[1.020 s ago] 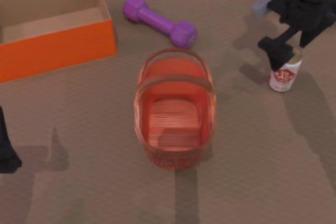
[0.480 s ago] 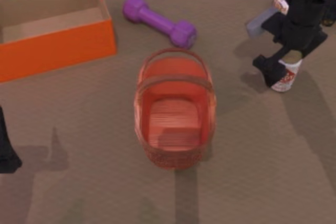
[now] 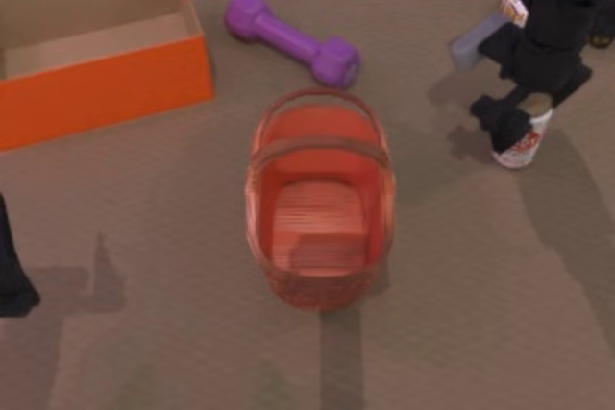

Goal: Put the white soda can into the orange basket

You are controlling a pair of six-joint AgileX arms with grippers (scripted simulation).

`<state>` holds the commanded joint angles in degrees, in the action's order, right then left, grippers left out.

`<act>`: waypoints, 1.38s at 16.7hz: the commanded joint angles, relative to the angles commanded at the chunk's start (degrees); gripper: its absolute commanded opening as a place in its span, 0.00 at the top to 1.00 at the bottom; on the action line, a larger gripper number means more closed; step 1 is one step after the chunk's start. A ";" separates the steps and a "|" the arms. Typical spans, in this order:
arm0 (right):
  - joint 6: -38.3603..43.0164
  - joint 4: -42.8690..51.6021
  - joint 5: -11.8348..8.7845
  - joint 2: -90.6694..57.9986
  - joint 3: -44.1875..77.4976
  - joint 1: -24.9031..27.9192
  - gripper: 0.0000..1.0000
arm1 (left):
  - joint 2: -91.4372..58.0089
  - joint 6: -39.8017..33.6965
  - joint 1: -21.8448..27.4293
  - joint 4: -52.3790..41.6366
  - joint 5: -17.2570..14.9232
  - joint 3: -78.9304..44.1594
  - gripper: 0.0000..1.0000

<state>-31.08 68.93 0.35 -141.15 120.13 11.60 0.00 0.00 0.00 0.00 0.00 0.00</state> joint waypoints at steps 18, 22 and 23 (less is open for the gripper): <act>0.21 -0.53 -0.36 0.13 -0.18 -0.07 1.00 | 0.00 0.00 0.00 0.00 0.00 0.00 0.00; 2.36 -8.45 -5.21 1.35 -3.19 0.75 1.00 | 0.00 0.00 0.00 0.00 0.00 0.00 0.00; 3.31 -11.72 -7.16 1.88 -4.46 1.01 1.00 | 0.00 0.00 0.00 0.00 0.00 0.00 0.00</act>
<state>-27.77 57.21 -6.81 -139.27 115.68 12.61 0.00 0.00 0.00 0.00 0.00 0.00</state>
